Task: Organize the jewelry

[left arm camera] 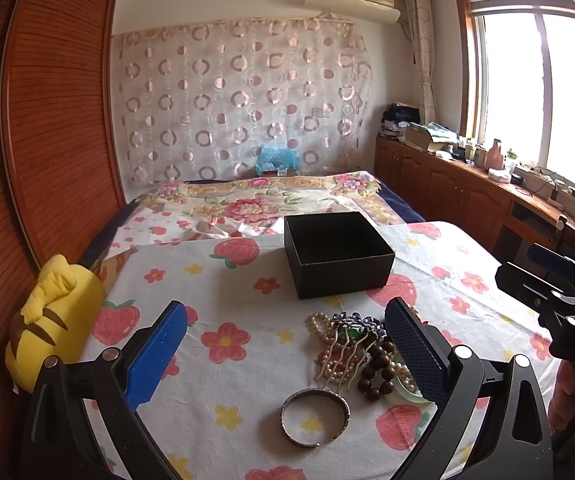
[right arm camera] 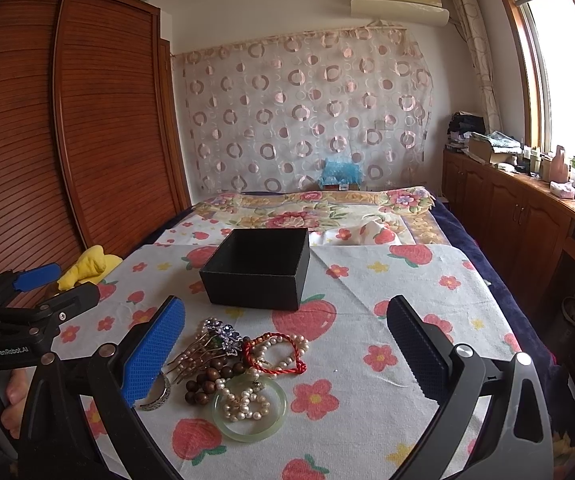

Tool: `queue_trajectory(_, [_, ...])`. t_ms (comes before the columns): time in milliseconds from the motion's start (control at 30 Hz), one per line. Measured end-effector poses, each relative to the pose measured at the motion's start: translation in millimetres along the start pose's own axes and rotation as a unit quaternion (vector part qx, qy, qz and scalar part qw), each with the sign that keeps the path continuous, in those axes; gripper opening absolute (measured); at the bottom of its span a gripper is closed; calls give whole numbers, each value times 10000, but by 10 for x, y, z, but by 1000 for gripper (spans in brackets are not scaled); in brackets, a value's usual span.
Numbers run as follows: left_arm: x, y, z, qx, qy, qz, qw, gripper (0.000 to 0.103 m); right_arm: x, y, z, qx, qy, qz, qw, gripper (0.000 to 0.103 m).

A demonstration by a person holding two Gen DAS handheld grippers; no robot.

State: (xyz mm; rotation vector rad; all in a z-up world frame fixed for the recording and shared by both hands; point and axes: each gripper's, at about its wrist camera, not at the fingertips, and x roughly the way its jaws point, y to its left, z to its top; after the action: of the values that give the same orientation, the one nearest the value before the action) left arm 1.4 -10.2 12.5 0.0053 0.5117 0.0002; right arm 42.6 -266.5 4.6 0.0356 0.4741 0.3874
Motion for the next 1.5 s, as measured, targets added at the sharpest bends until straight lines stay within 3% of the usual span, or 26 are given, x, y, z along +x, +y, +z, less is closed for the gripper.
queue_trajectory(1500, [-137, -59, 70, -31, 38, -60, 10000, 95, -13, 33, -4, 0, 0, 16, 10000, 101])
